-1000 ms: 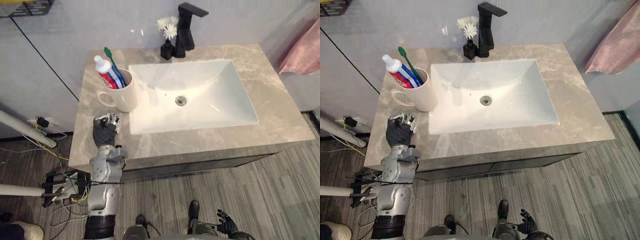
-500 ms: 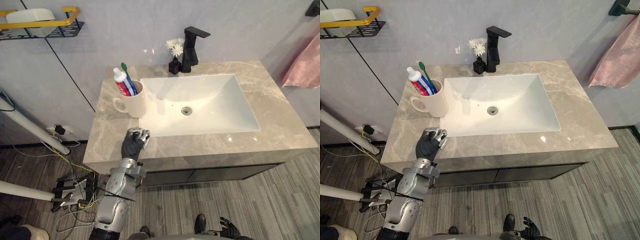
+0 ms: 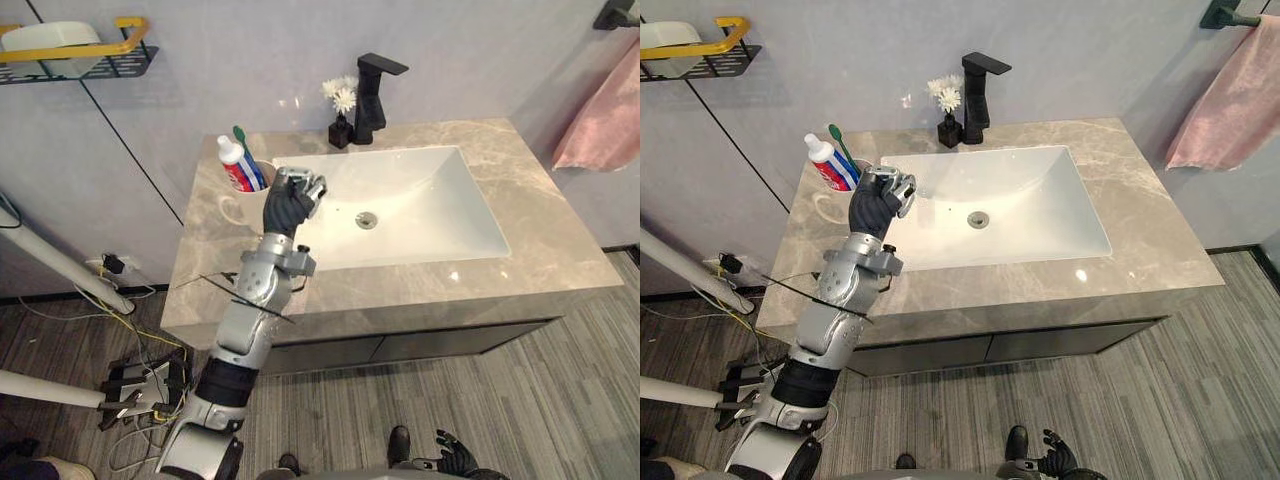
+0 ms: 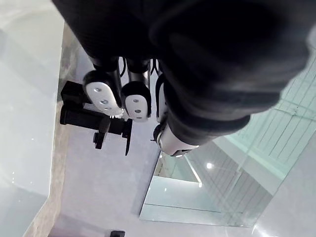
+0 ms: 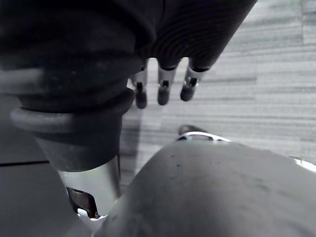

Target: Organize washtable

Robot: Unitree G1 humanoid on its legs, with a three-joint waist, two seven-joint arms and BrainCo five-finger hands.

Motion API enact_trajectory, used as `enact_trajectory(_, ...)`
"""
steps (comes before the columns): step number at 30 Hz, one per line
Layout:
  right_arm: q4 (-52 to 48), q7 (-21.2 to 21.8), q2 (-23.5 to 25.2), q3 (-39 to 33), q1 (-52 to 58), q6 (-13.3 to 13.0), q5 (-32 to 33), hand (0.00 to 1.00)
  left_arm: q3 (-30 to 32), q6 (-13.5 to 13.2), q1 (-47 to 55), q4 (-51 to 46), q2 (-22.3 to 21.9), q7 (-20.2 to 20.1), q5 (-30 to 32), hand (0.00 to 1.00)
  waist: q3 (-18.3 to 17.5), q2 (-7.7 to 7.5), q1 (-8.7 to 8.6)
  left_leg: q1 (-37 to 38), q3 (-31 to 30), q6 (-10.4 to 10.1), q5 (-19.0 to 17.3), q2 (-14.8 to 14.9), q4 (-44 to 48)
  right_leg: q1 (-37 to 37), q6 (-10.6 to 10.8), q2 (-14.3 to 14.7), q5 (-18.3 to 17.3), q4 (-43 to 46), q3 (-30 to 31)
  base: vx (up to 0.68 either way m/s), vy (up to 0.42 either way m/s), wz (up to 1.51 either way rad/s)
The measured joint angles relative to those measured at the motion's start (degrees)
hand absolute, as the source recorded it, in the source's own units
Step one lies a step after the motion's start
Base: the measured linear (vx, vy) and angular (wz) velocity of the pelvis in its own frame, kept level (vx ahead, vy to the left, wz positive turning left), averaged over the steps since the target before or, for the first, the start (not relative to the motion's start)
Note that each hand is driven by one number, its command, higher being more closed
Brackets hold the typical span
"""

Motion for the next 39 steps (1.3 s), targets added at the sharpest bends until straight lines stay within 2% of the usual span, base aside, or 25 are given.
enact_trajectory(10,-1.34,-0.05,0.93,-0.10,0.24,0.22,0.00,0.00,0.26,0.34,0.00,2.02,0.00,0.74,1.25,1.00,0.52,-0.65,-0.20,0.99,-0.04,-0.23,0.71,-0.03,-1.96,0.01,-0.10,0.18,0.07,-0.22,-0.13,-0.02,-0.006,-0.01)
enact_trajectory(15,-1.94,-0.04,1.07,-0.01,0.24,0.22,0.10,0.00,-3.69,0.45,-2.59,2.25,0.06,-0.58,1.22,1.00,1.44,-1.48,-0.23,0.62,-0.27,-0.12,0.81,-0.26,-1.64,0.02,0.09,-0.16,0.20,0.04,0.04,0.00,0.000,0.03)
enact_trajectory(21,-3.86,-0.03,1.03,-0.03,0.20,-0.20,0.25,0.00,-4.70,0.21,-8.55,2.33,-0.43,-0.56,0.04,1.00,4.20,-1.62,-0.46,-1.10,-0.08,0.34,1.11,-1.01,-0.73,-1.44,0.59,-1.00,0.96,0.07,0.74,-0.06,-0.001,-0.01)
enact_trajectory(27,-4.02,-0.04,1.08,-0.03,0.15,-1.19,1.11,0.00,-6.71,0.19,-8.56,2.38,-0.63,-0.53,-0.79,1.00,5.67,-1.84,-0.73,-1.77,0.07,0.33,1.09,-0.94,-0.05,-2.01,0.55,-0.95,1.05,0.08,1.08,-0.02,-0.003,-0.01)
enact_trajectory(39,-6.84,-0.17,1.68,-0.10,0.09,-1.54,1.40,0.00,-5.50,0.20,-12.09,3.37,-0.55,-0.09,0.58,1.00,9.22,-2.28,-0.91,-2.97,0.65,0.32,1.08,-0.94,0.18,-3.50,0.50,-0.91,1.30,0.10,1.77,0.00,-0.001,-0.02)
